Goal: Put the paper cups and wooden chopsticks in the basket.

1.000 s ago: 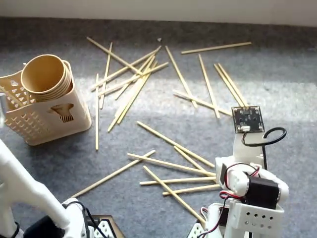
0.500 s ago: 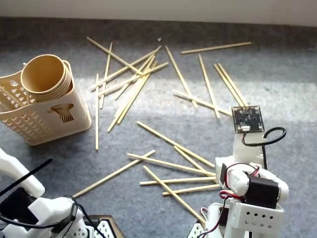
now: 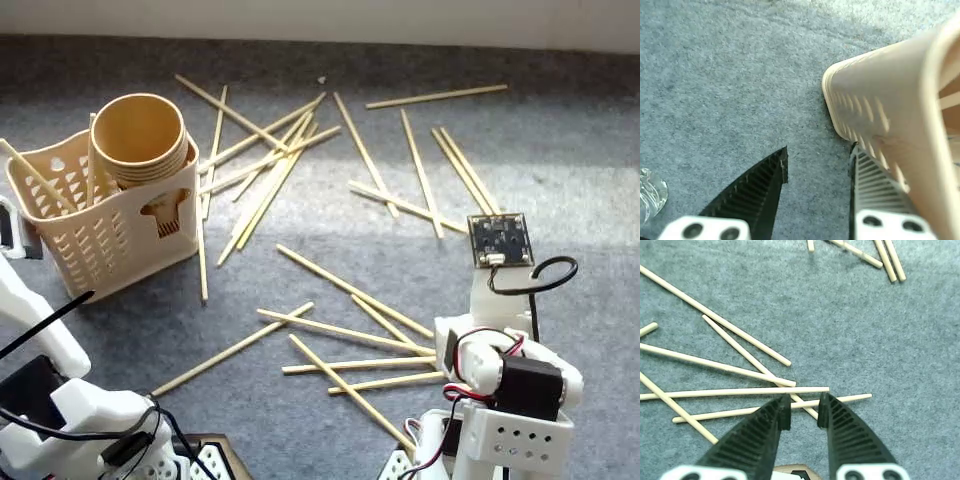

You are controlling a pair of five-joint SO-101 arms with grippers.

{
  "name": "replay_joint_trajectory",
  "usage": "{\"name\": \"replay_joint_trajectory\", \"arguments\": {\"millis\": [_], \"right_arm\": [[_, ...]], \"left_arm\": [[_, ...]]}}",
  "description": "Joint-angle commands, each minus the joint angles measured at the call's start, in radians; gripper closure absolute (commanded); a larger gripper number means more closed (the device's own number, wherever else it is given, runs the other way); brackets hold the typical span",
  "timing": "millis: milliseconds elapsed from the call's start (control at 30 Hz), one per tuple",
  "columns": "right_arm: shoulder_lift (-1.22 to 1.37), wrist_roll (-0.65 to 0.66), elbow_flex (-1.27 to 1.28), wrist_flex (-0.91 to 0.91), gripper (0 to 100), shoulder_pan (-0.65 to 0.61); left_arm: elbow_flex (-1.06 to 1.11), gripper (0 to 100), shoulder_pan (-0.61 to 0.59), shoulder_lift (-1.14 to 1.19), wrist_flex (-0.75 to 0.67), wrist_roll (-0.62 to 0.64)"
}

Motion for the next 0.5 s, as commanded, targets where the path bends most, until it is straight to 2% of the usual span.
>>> {"name": "replay_joint_trajectory", "arguments": {"millis": [0,200,467], "right_arm": [[0.008,0.014,-0.005,-0.012,88.6,-0.007],[0.008,0.014,-0.005,-0.012,88.6,-0.007],[0.008,0.014,-0.007,-0.012,88.6,-0.007]], "left_arm": [[-0.024,78,0.039,-0.004,0.054,-0.005],[0.099,79,0.053,-0.012,0.098,-0.086],[0.341,83,0.045,-0.013,0.097,-0.279]]}}
